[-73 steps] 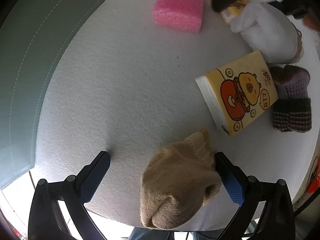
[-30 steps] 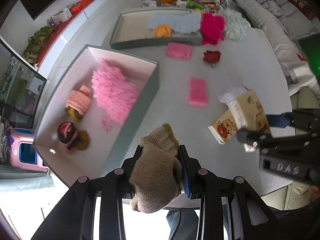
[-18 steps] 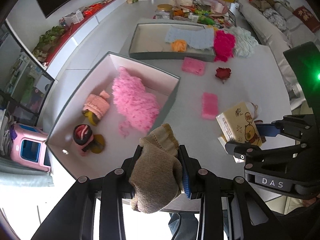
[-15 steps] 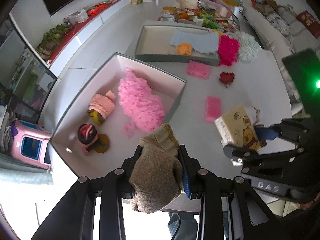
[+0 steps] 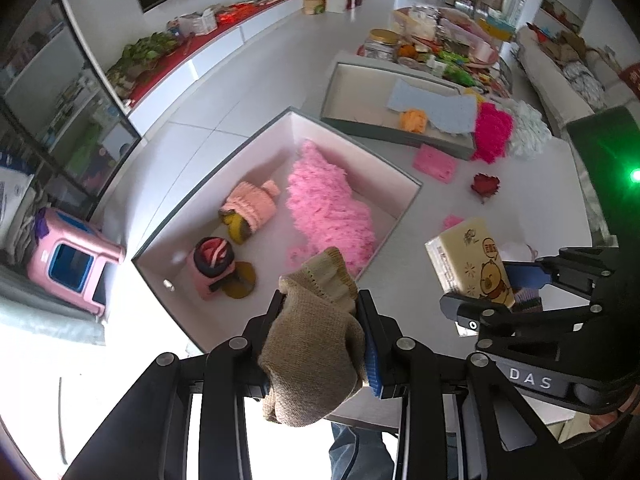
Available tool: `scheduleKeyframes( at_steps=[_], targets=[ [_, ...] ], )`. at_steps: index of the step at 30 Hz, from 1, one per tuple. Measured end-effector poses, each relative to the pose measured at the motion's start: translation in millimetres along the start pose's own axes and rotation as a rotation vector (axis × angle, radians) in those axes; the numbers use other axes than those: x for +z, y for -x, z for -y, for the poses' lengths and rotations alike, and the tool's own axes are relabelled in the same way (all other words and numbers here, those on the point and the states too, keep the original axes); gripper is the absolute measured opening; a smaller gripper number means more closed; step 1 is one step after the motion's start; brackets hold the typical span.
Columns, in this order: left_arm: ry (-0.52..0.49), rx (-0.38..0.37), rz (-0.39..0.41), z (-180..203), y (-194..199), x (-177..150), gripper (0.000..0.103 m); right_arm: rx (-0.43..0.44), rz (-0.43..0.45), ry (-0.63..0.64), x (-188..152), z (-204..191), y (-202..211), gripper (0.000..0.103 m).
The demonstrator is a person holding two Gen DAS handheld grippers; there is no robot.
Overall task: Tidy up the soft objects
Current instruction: 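Lift the glove and tissue pack and carry both over the white box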
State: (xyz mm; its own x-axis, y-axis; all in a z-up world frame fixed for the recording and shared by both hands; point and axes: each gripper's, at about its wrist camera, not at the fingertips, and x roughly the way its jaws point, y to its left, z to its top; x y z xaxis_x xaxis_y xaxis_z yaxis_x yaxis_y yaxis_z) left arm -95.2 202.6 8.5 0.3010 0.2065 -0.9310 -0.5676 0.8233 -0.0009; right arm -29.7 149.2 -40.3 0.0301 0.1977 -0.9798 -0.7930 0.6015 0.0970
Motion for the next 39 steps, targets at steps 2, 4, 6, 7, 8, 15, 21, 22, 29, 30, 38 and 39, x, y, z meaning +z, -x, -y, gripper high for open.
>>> scheduleKeyframes(
  at_steps=[2, 4, 6, 7, 8, 15, 21, 22, 29, 30, 38, 39],
  targets=[
    [0.026, -0.002, -0.002, -7, -1, 0, 0.035, 0.0, 0.004, 0.009, 3, -4, 1, 0.056],
    [0.044, -0.002, -0.003, -12, -2, 1, 0.035, -0.002, 0.009, 0.015, 7, -8, 2, 0.056],
    [0.059, -0.002, -0.001, -17, -2, 2, 0.035, -0.004, 0.013, 0.019, 9, -9, 3, 0.056],
    [0.065, -0.001, 0.0, -18, -2, 2, 0.035, -0.005, 0.014, 0.02, 11, -10, 3, 0.056],
    [0.071, -0.002, 0.001, -20, -3, 2, 0.035, -0.007, 0.015, 0.021, 12, -11, 3, 0.056],
    [0.117, -0.014, 0.0, -33, -9, 6, 0.035, -0.026, 0.025, 0.027, 23, -12, 6, 0.056],
    [0.153, -0.018, -0.011, -44, -17, 7, 0.035, -0.034, 0.045, 0.013, 29, -12, 11, 0.056],
    [0.155, -0.023, -0.011, -46, -18, 6, 0.035, -0.035, 0.046, 0.01, 30, -12, 12, 0.056],
    [0.192, -0.055, -0.026, -56, -32, 0, 0.035, -0.057, 0.066, -0.011, 36, -7, 19, 0.056],
    [0.198, -0.051, -0.026, -58, -35, 0, 0.035, -0.063, 0.067, -0.014, 38, -7, 20, 0.056],
    [0.3, -0.013, -0.045, -89, -51, 1, 0.035, -0.084, 0.06, 0.01, 52, -14, 21, 0.056],
    [0.305, -0.009, -0.043, -92, -51, 0, 0.035, -0.086, 0.057, 0.018, 55, -15, 20, 0.056]
  ],
)
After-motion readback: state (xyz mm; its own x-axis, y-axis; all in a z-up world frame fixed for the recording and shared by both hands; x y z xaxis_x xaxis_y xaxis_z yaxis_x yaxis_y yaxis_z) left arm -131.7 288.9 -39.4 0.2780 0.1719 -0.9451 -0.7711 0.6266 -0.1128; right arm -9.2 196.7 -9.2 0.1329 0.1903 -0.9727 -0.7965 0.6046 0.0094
